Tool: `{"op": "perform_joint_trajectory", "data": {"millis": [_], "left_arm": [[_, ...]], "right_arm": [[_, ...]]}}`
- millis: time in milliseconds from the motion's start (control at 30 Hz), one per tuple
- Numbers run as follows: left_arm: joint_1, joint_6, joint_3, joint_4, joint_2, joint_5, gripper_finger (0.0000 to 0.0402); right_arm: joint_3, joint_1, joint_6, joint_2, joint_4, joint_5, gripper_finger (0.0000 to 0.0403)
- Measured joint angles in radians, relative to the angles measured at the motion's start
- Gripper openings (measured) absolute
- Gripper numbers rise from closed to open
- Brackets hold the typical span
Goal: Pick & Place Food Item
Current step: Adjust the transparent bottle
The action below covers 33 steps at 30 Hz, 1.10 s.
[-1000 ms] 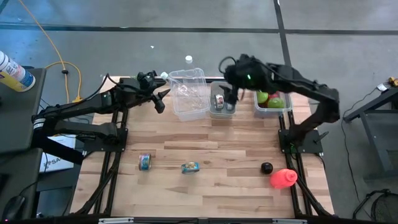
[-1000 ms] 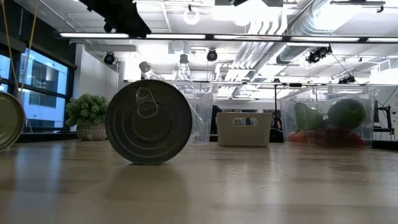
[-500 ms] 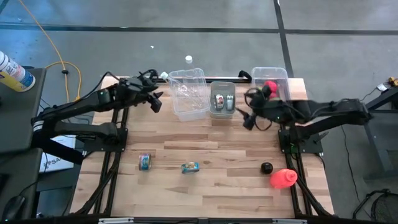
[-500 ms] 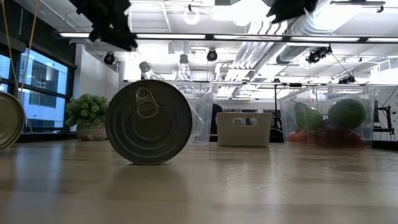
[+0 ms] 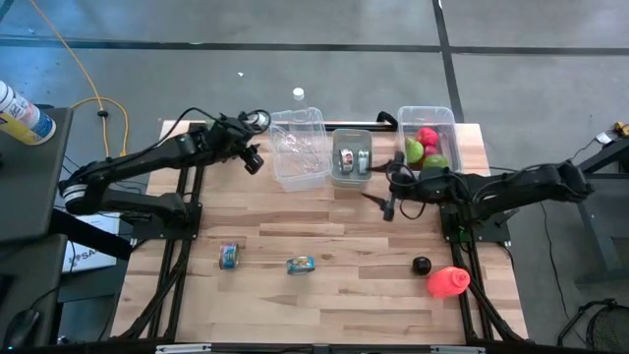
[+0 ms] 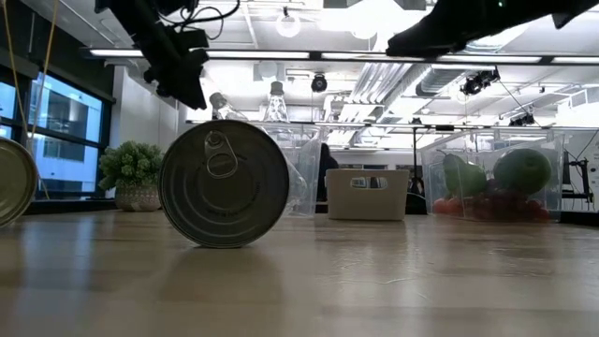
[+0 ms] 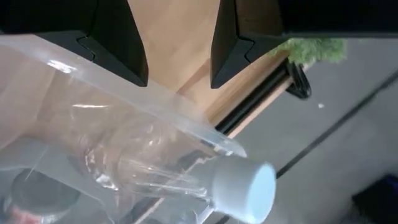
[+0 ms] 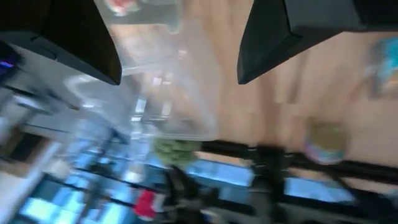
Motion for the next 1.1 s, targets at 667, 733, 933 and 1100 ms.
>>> {"op": "perform_joint_trajectory", "data": {"millis": [667, 733, 933, 1100], "left_arm": [[-0.015, 0.213, 0.000, -0.050, 0.008, -0.005, 0.0190], [-0.016, 0.204, 0.000, -0.041, 0.010, -0.052, 0.0205], [0.000, 0.208, 0.000, -0.038, 0.023, -0.126, 0.0224], [0.003, 0.203, 0.000, -0.040, 0.060, -0.126, 0.0225]], "right_arm": [[-0.025, -0.024, -0.020, 0.000, 0.003, -0.189, 0.0309], [-0.025, -0.024, -0.031, 0.000, 0.003, -0.189, 0.0309], [-0.025, -0.024, -0.032, 0.000, 0.003, -0.189, 0.0309], [-0.025, -0.024, -0.032, 0.000, 0.002, -0.189, 0.0309]]}}
